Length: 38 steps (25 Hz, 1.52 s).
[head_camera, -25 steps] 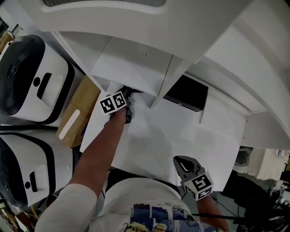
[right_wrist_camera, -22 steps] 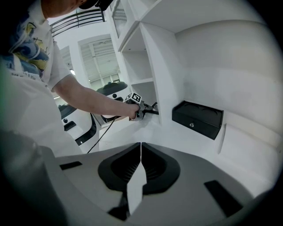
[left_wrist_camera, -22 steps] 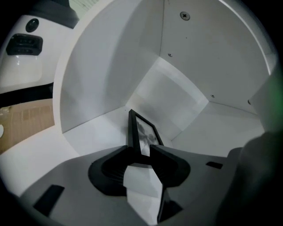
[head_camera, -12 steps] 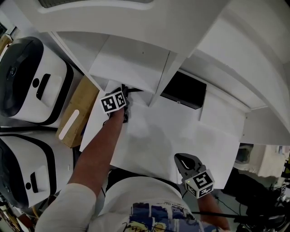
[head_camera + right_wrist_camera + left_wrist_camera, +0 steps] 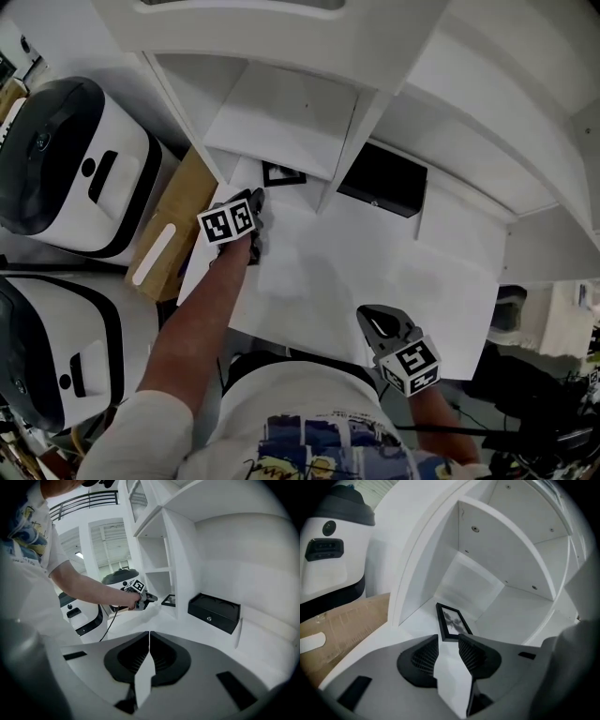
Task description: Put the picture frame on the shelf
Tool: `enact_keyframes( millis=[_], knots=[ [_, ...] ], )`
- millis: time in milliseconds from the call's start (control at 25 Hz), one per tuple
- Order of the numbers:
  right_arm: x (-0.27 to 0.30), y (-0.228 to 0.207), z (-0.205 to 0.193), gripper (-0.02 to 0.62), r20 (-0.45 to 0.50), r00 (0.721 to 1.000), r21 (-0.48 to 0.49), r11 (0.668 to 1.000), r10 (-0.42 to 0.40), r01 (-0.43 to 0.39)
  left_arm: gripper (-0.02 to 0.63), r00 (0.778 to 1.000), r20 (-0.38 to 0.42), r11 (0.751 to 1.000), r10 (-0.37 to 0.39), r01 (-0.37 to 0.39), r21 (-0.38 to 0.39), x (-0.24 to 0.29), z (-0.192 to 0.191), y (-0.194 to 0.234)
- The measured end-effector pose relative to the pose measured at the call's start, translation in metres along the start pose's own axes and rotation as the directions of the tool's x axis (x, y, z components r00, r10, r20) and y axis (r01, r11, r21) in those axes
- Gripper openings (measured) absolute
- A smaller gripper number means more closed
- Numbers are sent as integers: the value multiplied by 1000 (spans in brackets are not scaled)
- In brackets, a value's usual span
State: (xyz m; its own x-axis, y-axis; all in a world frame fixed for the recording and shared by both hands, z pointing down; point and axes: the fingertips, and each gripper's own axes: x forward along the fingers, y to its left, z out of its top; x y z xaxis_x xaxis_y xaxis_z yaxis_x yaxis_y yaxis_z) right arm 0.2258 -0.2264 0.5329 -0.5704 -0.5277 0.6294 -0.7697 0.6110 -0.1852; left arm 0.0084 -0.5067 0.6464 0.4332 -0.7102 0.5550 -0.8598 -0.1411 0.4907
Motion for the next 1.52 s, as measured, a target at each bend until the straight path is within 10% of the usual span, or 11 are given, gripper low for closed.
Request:
enact_keyframes(
  millis=[920, 1520],
  knots=[
    [26, 153, 25, 28, 75, 997, -75, 997, 19, -13, 13, 968, -29, 963, -250, 252, 97, -235, -43, -4],
    [5, 258, -4, 28, 95, 995, -77, 997, -14, 22, 12, 887, -163, 828, -433, 462, 316, -398, -113, -47]
  ],
)
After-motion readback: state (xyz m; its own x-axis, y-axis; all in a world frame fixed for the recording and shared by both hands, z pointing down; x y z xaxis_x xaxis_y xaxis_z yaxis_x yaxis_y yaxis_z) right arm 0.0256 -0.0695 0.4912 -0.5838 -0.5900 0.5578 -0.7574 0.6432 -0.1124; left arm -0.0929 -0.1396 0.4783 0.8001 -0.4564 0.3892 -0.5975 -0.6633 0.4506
